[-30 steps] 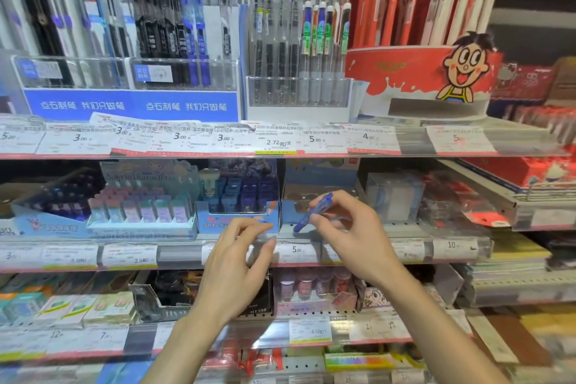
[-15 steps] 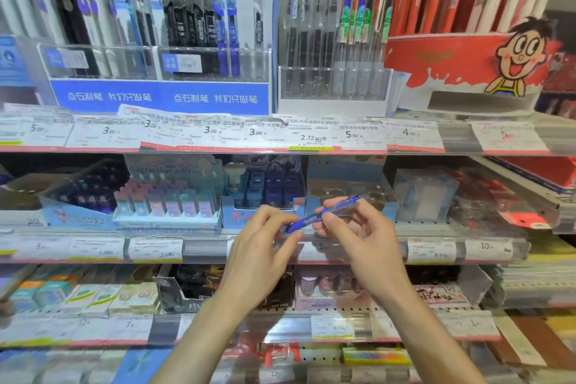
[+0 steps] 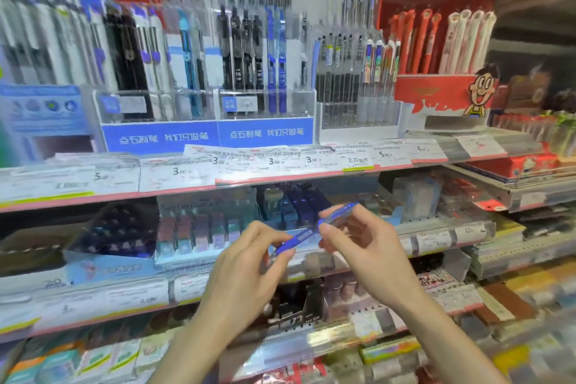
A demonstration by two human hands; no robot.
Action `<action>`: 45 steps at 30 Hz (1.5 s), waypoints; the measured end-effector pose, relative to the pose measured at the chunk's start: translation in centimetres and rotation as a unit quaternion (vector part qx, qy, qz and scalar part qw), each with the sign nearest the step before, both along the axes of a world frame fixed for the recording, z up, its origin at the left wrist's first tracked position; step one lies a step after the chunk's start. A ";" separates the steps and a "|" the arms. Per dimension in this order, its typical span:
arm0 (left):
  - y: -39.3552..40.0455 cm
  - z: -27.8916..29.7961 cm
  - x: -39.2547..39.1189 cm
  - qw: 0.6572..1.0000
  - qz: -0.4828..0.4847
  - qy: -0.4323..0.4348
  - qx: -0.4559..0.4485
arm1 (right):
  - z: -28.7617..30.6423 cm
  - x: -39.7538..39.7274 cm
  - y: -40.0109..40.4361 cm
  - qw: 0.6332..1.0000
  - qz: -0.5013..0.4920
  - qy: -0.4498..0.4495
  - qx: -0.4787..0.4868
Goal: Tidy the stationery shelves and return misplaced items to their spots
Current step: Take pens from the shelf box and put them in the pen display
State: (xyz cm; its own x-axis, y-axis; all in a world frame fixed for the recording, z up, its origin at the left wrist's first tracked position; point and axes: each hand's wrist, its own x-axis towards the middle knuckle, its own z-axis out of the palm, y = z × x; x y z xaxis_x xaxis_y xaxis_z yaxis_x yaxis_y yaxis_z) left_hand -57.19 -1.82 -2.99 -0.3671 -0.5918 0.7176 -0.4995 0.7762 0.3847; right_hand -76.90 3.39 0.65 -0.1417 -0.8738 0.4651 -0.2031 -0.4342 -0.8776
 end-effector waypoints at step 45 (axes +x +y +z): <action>-6.3 16.7 1.1 0.941 0.226 -0.107 -0.226 | 23.6 1.2 -7.8 0.949 -0.170 0.151 -0.217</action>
State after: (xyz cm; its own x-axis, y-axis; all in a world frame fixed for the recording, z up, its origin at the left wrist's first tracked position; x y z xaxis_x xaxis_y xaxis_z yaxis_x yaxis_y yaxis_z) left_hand -56.05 -8.17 13.69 -0.3159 -0.3750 0.8715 -0.8469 0.5255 -0.0808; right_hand -75.69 -4.42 24.24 -0.1842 -0.5181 0.8353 -0.6111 -0.6052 -0.5102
